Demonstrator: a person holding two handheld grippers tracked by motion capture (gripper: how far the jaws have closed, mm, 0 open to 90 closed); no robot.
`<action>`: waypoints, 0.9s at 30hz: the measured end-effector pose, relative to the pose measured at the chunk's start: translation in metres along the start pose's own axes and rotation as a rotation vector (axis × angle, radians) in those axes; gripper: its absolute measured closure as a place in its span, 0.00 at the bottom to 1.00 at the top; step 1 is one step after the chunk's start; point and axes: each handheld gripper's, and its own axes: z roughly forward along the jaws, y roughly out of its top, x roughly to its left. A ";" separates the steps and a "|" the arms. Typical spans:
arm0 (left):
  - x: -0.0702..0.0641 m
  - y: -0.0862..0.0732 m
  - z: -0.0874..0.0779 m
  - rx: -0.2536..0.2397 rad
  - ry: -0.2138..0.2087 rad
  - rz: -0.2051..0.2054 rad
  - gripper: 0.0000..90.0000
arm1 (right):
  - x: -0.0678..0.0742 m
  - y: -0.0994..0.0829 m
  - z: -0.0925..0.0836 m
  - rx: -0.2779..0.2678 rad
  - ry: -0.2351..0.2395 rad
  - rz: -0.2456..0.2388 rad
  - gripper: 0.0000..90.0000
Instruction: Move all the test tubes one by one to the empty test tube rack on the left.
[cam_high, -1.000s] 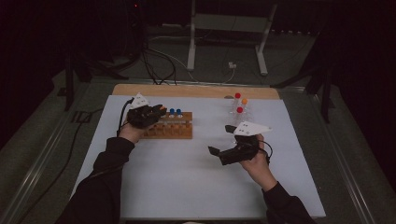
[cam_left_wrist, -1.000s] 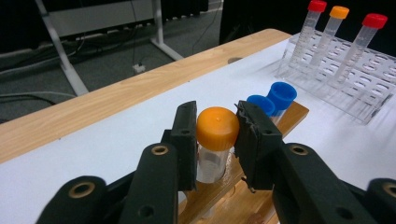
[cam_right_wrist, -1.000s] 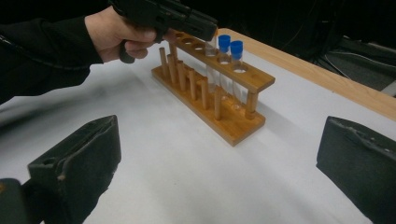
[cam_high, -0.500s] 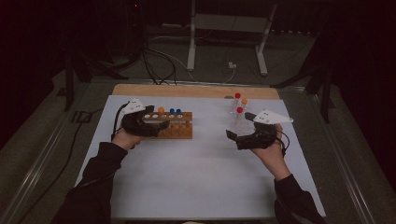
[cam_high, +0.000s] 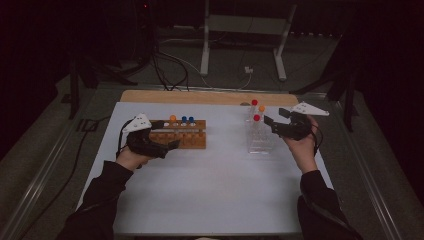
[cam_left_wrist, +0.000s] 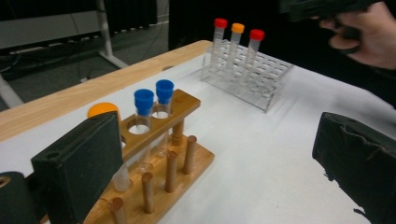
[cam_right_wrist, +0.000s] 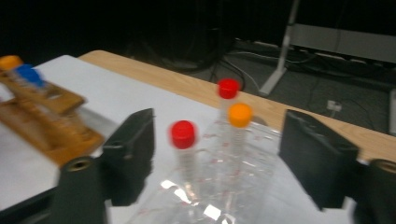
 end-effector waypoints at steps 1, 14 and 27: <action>0.000 -0.001 0.000 0.000 -0.005 -0.003 0.03 | -0.003 -0.001 0.004 0.008 0.001 0.009 0.38; -0.004 -0.001 -0.001 0.003 -0.010 0.004 0.03 | -0.022 -0.018 0.051 0.140 -0.015 0.043 0.62; -0.005 -0.002 0.000 0.007 -0.021 0.005 0.03 | -0.024 -0.020 0.074 0.169 -0.004 0.057 0.72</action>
